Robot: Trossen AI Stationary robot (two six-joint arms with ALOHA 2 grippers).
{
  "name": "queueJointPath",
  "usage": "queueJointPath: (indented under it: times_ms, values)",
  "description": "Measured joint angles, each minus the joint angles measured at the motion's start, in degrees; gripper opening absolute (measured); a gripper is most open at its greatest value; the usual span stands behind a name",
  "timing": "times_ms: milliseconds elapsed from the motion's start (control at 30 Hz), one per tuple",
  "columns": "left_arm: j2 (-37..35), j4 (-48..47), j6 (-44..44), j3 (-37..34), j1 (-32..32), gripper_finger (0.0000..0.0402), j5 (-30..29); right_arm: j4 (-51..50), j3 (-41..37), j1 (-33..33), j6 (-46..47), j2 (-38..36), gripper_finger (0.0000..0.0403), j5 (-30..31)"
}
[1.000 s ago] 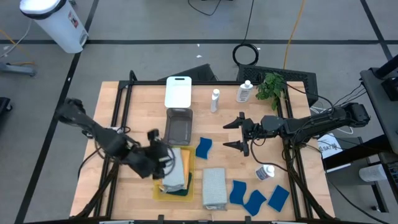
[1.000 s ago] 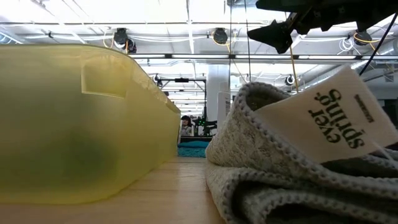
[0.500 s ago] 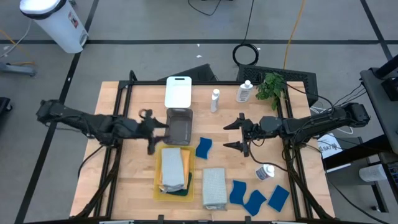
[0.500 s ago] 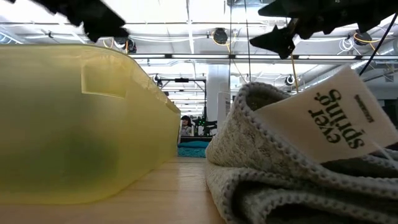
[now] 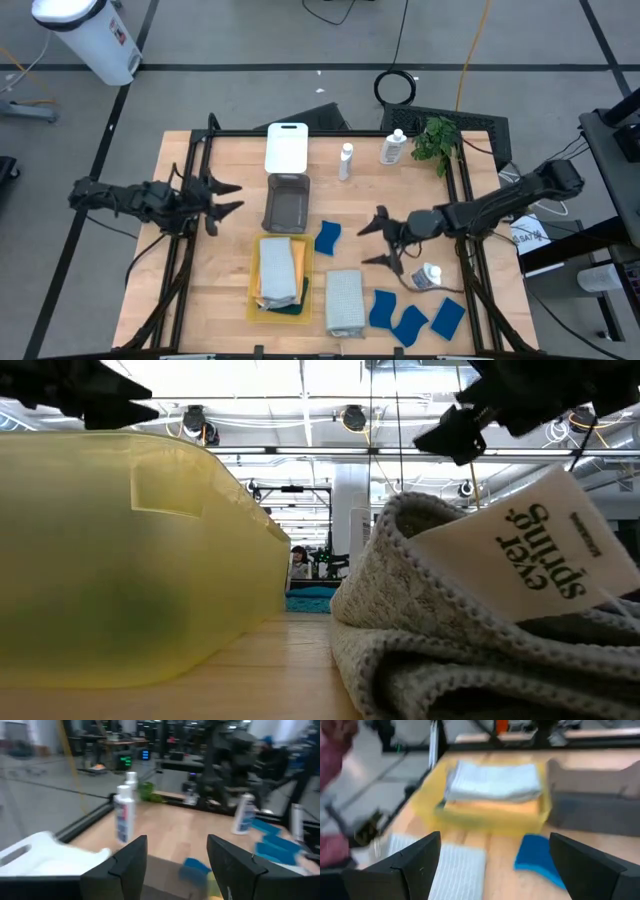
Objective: Pick & Place Kitchen Items
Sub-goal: Put the gray towel into the yellow bin
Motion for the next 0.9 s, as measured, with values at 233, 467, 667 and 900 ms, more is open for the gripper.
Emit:
queueJointPath:
  times_ms: [233, 467, 667, 900]
  values:
    - [-0.79, -1.72, -0.45, -0.08, 0.0, 0.0209, -3.14, -4.35, 10.77, 4.08, -7.14, 15.55, 0.0271, -3.13]
    - [1.49, -1.68, -0.47, -0.08, 0.0, 0.0209, -3.12, -19.72, 23.46, 4.24, -9.81, 27.51, 0.007, -8.76]
    - [2.75, -1.38, -0.47, -0.08, 0.0, 0.0209, -3.12, -21.91, 24.88, 3.51, -14.59, 33.25, 0.0014, -15.25]
    - [2.74, 0.18, -0.04, -0.08, 0.0, 0.0209, -3.11, -22.12, 24.88, 1.65, -17.35, 36.24, 0.0003, -16.25]
